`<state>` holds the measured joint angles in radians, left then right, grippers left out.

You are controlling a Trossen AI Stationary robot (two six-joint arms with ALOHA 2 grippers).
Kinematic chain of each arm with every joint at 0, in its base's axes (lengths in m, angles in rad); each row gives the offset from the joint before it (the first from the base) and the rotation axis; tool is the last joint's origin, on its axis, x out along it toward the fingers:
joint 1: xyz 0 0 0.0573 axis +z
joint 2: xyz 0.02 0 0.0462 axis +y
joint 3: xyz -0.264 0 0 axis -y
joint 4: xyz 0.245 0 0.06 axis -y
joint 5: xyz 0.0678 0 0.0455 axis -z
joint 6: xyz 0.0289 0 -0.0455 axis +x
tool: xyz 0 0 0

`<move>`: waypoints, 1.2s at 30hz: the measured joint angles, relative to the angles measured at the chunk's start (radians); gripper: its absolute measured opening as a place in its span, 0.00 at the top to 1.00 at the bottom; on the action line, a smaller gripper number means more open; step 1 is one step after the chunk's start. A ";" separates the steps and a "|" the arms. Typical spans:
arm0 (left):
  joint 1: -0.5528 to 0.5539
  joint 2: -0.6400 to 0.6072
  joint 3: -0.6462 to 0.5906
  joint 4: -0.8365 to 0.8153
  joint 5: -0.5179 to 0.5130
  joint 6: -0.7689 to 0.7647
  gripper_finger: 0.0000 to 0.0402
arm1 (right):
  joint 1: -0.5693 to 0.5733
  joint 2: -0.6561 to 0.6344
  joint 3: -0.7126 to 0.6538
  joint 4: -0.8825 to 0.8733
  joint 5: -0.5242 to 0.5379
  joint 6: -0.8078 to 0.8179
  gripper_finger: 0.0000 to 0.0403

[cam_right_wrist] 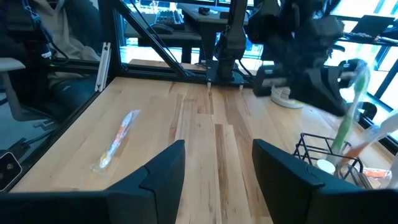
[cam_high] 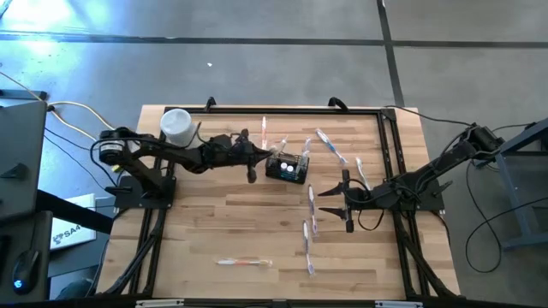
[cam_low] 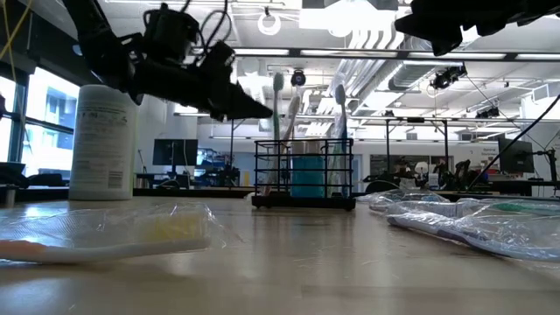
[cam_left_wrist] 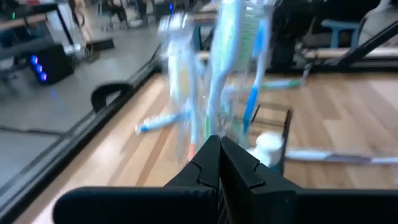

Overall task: Pick & Place toothbrushing station
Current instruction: Put the left green toothbrush into the mesh organizer

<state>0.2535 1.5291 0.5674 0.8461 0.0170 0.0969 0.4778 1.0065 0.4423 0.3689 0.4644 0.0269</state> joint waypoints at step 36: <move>0.001 0.126 0.115 -0.064 -0.024 -0.178 1.00 | 0.000 0.000 0.000 -0.021 0.000 0.006 0.55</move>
<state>0.2550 1.6547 0.6823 0.7818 -0.0071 -0.0811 0.4778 1.0065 0.4423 0.3477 0.4644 0.0326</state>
